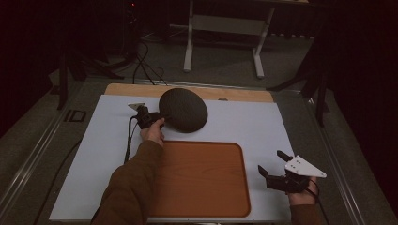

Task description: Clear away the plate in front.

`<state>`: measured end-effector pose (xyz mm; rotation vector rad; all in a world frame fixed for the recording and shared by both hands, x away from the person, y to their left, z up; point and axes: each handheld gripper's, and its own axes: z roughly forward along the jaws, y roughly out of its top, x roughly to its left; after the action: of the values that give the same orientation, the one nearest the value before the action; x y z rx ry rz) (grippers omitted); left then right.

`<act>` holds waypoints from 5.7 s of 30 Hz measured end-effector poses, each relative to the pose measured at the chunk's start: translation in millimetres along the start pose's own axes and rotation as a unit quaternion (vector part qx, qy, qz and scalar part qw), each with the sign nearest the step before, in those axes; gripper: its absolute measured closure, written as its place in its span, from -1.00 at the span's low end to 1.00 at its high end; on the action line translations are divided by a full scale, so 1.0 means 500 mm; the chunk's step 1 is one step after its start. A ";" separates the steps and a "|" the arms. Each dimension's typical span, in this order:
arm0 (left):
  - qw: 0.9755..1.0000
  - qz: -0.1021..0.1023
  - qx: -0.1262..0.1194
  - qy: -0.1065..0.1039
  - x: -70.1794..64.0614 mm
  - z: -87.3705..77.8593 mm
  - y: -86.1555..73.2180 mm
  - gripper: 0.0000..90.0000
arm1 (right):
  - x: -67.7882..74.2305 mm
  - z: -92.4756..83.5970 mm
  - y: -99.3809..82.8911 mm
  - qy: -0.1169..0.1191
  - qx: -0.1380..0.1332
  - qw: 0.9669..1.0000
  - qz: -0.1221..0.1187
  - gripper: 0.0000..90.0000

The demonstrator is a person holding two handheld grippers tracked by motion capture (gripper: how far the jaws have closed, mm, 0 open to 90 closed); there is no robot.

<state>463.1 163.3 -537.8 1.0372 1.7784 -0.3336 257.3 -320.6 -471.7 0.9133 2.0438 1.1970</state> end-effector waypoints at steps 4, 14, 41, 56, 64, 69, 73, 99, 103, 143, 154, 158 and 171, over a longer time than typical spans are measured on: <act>1.000 -0.014 -0.002 -0.004 0.006 -0.004 -0.002 0.90 | -0.001 -0.001 -0.001 0.000 -0.001 1.000 0.000 -0.75; 1.000 0.001 -0.009 -0.014 0.003 -0.040 0.008 0.89 | 0.000 -0.002 0.000 -0.002 0.000 1.000 0.002 -0.75; 0.999 0.011 -0.027 -0.044 0.027 -0.182 0.010 0.89 | 0.001 -0.004 0.001 -0.004 -0.002 1.000 0.001 -0.75; 0.997 0.020 -0.024 -0.070 0.052 -0.239 -0.019 0.89 | 0.002 -0.003 0.001 -0.004 -0.001 1.000 0.002 -0.75; 0.997 0.029 -0.015 -0.065 0.062 -0.250 -0.028 0.89 | 0.002 -0.004 0.001 -0.004 -0.001 1.000 0.001 -0.75; 0.998 0.030 -0.013 -0.061 0.069 -0.262 -0.033 0.89 | 0.001 -0.005 0.000 -0.004 -0.001 1.000 0.004 -0.74; 0.998 0.030 -0.008 -0.061 0.070 -0.273 -0.043 0.89 | 0.001 -0.005 0.000 -0.004 -0.001 1.000 0.003 -0.75; 0.994 0.054 0.046 -0.078 0.066 -0.293 -0.121 0.88 | -0.002 -0.006 0.000 -0.004 -0.002 1.000 0.003 -0.74; 0.994 0.056 0.058 -0.078 0.062 -0.290 -0.135 0.88 | -0.003 -0.009 0.000 -0.005 -0.003 1.000 0.004 -0.74; 0.979 0.090 0.175 -0.061 0.048 -0.232 -0.272 0.87 | -0.002 -0.008 0.000 -0.008 -0.001 1.000 0.002 -0.71; 0.959 0.184 0.214 0.005 0.022 -0.215 -0.284 0.69 | 0.000 -0.006 0.001 -0.007 0.001 1.000 0.001 -0.71; 0.943 0.240 0.225 0.048 0.006 -0.210 -0.291 0.47 | 0.000 -0.006 0.001 -0.007 0.002 1.000 0.000 -0.71; 0.924 0.341 0.125 0.120 -0.035 -0.249 -0.270 0.16 | 0.000 -0.006 0.001 -0.007 0.001 1.000 0.000 -0.71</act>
<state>283.3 153.8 -496.9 1.8661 1.4804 0.0082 255.3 -322.0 -470.1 0.9189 2.0343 1.1862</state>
